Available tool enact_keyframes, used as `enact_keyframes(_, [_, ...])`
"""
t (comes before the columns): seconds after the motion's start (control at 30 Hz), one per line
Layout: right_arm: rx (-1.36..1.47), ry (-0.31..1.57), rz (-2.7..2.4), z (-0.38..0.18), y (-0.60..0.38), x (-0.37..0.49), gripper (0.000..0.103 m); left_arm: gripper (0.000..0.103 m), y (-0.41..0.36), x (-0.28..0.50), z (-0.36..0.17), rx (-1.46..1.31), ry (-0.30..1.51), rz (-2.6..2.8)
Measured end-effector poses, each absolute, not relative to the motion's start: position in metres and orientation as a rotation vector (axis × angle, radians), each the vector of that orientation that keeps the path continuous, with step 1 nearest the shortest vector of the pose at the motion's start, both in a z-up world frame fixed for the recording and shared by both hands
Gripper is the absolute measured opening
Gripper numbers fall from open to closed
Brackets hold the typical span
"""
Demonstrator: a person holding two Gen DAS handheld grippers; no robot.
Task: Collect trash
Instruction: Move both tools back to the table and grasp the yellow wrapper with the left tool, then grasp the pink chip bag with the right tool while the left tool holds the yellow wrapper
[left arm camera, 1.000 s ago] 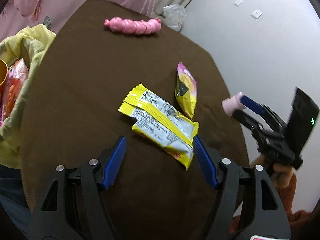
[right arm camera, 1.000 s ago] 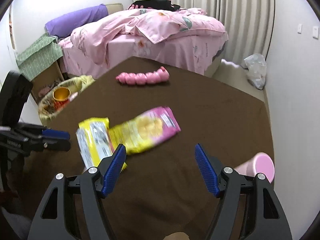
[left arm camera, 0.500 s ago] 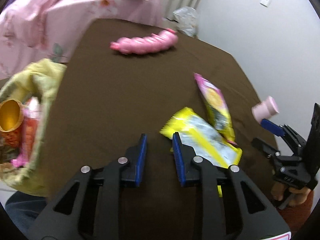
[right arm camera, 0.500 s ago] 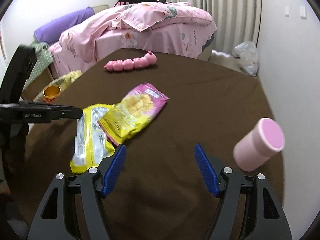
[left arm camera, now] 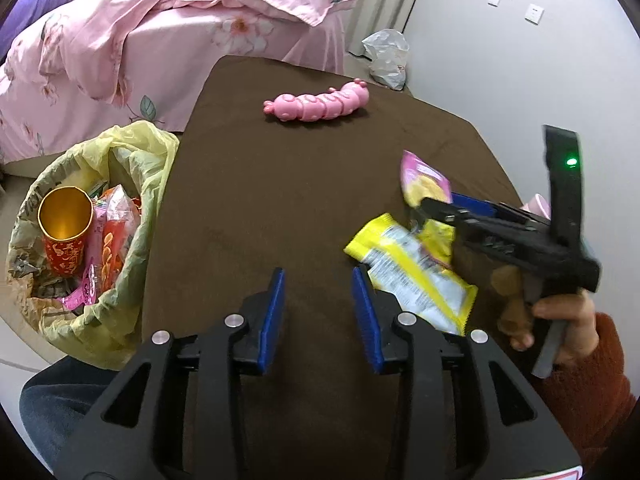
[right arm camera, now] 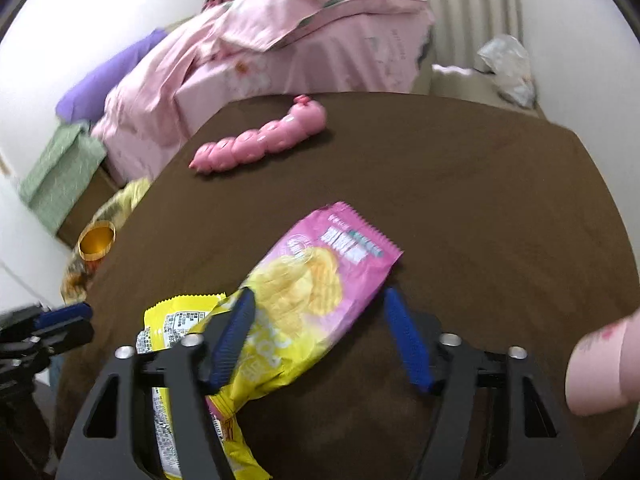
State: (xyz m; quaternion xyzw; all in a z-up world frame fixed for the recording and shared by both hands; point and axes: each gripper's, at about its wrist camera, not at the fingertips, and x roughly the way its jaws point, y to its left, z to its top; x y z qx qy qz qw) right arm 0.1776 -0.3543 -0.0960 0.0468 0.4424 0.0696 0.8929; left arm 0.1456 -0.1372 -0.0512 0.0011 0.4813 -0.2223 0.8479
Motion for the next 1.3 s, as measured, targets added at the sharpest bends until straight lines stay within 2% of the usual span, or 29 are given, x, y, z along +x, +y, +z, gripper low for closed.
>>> enact_keyframes(0.1, [0.028,0.901,0.164,-0.095,-0.345,0.172,0.026,0.034,-0.141,0.141,-0.047,0.001,1.011,-0.482])
enact_keyframes(0.3, [0.04,0.836,0.151,-0.073,-0.366,0.138,0.012,0.036,-0.158,0.13,-0.046,0.022,1.015,-0.529])
enact_keyframes(0.5, [0.053,0.818,0.112,-0.06,-0.392,0.102,0.01,0.04,-0.183,0.122,-0.053,0.043,1.044,-0.587])
enact_keyframes(0.63, [0.071,0.815,0.095,-0.059,-0.405,0.079,0.01,0.046,-0.196,0.121,-0.06,0.06,1.067,-0.6])
enact_keyframes(1.03, [0.187,0.846,0.136,-0.077,-0.42,0.061,0.01,0.046,-0.212,0.147,-0.083,0.007,1.135,-0.554])
enact_keyframes(1.07, [0.191,0.85,0.139,-0.079,-0.42,0.06,0.011,0.036,-0.215,0.148,-0.084,0.011,1.131,-0.563])
enact_keyframes(1.1, [0.193,0.854,0.141,-0.08,-0.419,0.059,0.011,0.03,-0.218,0.151,-0.085,0.015,1.133,-0.575])
enact_keyframes(1.23, [0.168,0.85,0.165,-0.078,-0.414,0.056,0.01,0.012,-0.218,0.149,-0.079,0.03,1.104,-0.605])
enact_keyframes(1.3, [0.15,0.846,0.186,-0.074,-0.409,0.056,0.008,0.01,-0.216,0.143,-0.071,0.048,1.067,-0.617])
